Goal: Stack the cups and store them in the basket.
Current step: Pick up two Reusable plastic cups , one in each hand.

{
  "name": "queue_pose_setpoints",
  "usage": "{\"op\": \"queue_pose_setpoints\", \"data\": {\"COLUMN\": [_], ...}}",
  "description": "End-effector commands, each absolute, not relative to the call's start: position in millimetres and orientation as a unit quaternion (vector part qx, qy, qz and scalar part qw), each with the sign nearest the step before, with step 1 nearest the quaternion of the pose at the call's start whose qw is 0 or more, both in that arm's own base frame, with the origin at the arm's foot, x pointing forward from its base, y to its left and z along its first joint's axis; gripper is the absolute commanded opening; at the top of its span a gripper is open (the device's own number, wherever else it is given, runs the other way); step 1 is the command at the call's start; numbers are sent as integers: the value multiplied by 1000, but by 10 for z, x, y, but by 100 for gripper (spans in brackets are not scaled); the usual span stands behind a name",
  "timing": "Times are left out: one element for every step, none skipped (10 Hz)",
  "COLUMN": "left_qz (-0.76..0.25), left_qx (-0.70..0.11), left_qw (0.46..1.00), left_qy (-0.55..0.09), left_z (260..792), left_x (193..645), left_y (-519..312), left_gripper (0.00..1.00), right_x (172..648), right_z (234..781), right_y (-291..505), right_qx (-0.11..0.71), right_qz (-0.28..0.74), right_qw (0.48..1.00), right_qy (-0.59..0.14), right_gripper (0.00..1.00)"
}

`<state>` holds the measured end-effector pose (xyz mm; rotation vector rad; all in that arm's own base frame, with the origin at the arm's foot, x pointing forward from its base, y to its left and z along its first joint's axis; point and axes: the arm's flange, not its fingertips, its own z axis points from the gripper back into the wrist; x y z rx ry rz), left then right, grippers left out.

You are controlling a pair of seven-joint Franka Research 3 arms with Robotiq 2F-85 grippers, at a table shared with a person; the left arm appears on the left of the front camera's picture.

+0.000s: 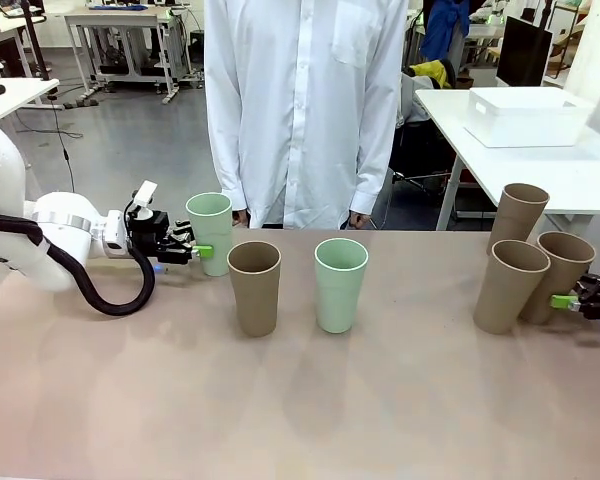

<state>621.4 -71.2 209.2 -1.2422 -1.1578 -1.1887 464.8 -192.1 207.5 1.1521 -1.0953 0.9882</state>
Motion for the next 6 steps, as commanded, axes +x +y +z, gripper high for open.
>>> {"op": "queue_pose_setpoints", "data": {"left_qz": [-482,-483,-483,-482,-482,-481], "left_qx": [-514,-515,-516,-518,-519,-521], "left_qw": [515,516,516,515,515,513], "left_qy": [-488,-485,-484,-483,-482,-484], "left_z": [2108,2107,2108,2112,2121,2135], "left_x": [6185,6183,6190,6192,6186,6173], "left_y": [-818,-847,-881,-913,-940,-963], "left_gripper": [100,100,100,100,100,100], "right_x": [4612,4592,4566,4552,4549,4546], "right_z": [2178,2189,2199,2214,2228,2242], "right_y": [-1825,-1836,-1850,-1857,-1849,-1836], "right_qx": [493,494,495,497,498,501], "right_qz": [423,422,419,415,414,416], "right_qw": [603,603,603,604,604,603], "right_qy": [-463,-463,-465,-465,-464,-461], "right_gripper": [100,100,100,100,100,100]}}
